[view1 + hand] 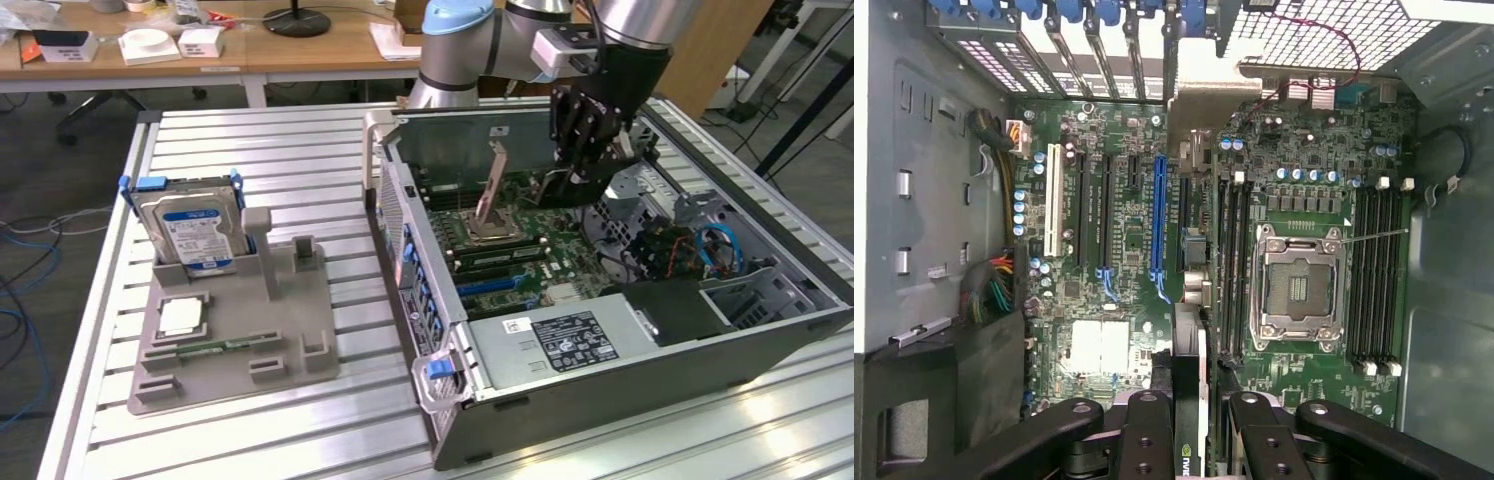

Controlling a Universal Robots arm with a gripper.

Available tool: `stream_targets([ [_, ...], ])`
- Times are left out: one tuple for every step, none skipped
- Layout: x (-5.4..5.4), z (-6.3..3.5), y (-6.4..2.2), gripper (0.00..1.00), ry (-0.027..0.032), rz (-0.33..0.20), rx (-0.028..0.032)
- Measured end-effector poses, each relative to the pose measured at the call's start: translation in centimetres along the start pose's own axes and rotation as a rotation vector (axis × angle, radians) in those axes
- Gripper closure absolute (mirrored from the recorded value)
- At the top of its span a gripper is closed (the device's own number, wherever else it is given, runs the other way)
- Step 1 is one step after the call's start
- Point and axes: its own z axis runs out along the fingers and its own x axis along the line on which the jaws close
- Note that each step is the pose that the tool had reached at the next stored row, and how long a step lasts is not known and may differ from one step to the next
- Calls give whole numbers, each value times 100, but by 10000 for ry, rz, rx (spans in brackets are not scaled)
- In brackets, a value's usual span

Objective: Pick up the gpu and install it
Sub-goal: 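Insert the gpu into the slot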

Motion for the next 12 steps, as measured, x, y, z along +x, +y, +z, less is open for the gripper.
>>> stream_targets([
  [0, 5, 1, 73, -1, 1, 1],
  [0, 9, 2, 73, 0, 0, 2],
  [0, 12, 3, 73, 1, 0, 1],
  [1, 15, 5, 73, 1, 0, 1],
  [2, 18, 6, 73, 0, 1, 2],
  [3, 22, 7, 73, 0, 0, 2],
  [4, 25, 8, 73, 0, 0, 2],
  [5, 28, 9, 73, 0, 0, 2],
  [6, 31, 9, 73, 0, 0, 2],
  [8, 35, 10, 73, 1, 0, 2],
  [10, 40, 10, 73, -1, 0, 3],
  [11, 44, 12, 73, -1, 0, 2],
])
